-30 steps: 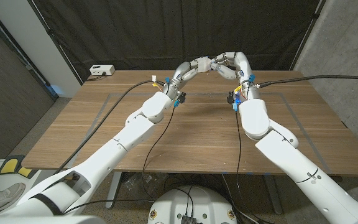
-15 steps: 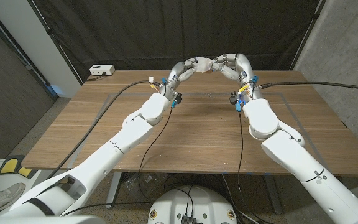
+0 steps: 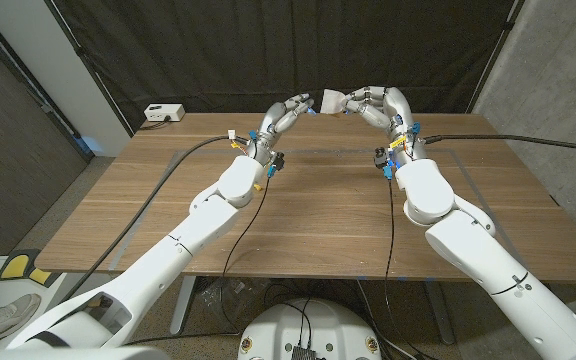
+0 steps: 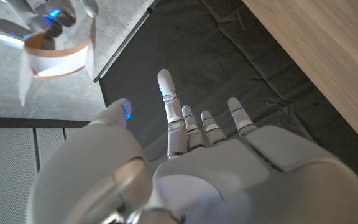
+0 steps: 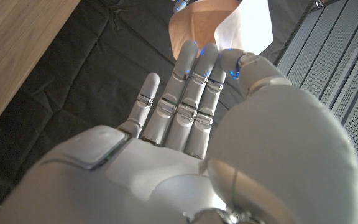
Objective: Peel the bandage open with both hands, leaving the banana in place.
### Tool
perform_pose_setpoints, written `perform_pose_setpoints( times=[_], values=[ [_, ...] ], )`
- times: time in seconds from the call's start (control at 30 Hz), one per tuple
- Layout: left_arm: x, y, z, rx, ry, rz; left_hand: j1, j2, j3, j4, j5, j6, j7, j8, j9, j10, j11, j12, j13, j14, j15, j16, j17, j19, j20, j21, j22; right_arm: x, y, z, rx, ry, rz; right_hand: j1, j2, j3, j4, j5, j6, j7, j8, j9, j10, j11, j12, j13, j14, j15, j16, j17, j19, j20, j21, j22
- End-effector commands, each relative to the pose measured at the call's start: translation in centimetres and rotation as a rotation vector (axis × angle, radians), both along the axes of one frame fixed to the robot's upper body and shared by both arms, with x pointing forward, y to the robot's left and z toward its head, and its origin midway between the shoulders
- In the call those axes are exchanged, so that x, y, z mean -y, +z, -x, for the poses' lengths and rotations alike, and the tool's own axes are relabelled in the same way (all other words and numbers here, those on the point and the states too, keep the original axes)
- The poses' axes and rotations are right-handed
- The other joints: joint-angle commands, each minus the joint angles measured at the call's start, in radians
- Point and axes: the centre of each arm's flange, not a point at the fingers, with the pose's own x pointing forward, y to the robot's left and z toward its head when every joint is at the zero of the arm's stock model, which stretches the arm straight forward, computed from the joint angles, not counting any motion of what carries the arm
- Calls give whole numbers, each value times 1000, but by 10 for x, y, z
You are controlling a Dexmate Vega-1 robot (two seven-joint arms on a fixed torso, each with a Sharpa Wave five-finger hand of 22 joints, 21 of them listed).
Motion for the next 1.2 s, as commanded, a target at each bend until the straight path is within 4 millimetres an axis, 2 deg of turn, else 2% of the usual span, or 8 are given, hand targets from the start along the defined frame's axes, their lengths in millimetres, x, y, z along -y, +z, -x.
perform_pose_setpoints(
  times=[0.03,0.23,0.37,0.63,0.77,0.9,1.0,1.2],
  values=[
    [2,3,17,66,-120,-17,1,-38,-14,-8,-25,-34,-11,-19,-16,-27,7,-10,2,-16,12,3,-1,-11,3,-1,0,-4,-1,1,-2,-45,11,1,9,19,10,1,30,1,61,151,4,-4,-7,5,11,-102,-1,4,1,-9,8,-1],
    [5,5,18,57,-183,-6,5,-44,-19,-17,-45,-110,-23,-70,-51,-44,1,-16,-4,-27,20,7,-6,-20,3,-3,-4,-6,-2,0,-6,-40,15,1,9,19,10,0,31,2,62,151,6,-3,-8,6,13,-103,-3,5,1,-9,11,-5],
    [8,8,17,40,-221,-9,66,-20,9,-51,-53,-109,-67,-92,-84,-52,-17,-16,-11,-27,22,10,-15,-19,2,-2,-8,-7,-2,1,0,-49,22,1,9,19,10,0,31,1,62,151,7,-3,-9,8,12,-103,-4,6,0,-9,13,-8],
    [13,13,19,39,-184,-6,177,-18,45,-125,-64,-48,-107,-95,-133,-23,-50,-5,-23,-1,10,21,-26,21,1,15,-14,-7,-1,3,13,-46,27,1,11,18,10,-1,30,-1,63,152,7,-2,-11,10,14,-103,-6,8,-1,-9,17,-13],
    [15,14,16,28,-170,3,206,-8,58,-142,-67,-8,-110,-90,-153,4,-63,3,-28,19,-5,28,-25,53,1,29,-17,-8,0,5,30,-36,30,1,11,17,10,-2,30,-1,63,151,5,-1,-13,12,14,-103,-7,8,-2,-9,18,-15],
    [18,15,14,20,-167,-5,211,3,65,-143,-71,-7,-93,-98,-167,20,-73,7,-31,30,-10,33,-24,69,2,37,-18,-8,0,6,45,-27,38,-1,10,17,11,-2,29,0,64,153,5,-3,-14,13,13,-101,-9,9,-2,-10,19,-17],
    [19,16,13,12,-158,-4,222,25,77,-146,-70,49,-76,-96,-190,44,-79,14,-35,37,-13,34,-24,82,3,43,-21,-8,1,7,51,-25,36,-1,10,17,10,-2,29,0,64,152,7,-2,-15,13,14,-103,-9,10,-4,-9,20,-18],
    [24,16,9,-7,-120,3,245,60,102,-155,-65,139,-74,-98,-234,95,-115,27,-44,71,-33,43,-25,108,2,58,-25,-6,2,6,57,-3,42,-2,10,16,11,-3,28,-1,64,152,6,-4,-16,14,14,-103,-11,10,-4,-10,22,-21]
  ],
)
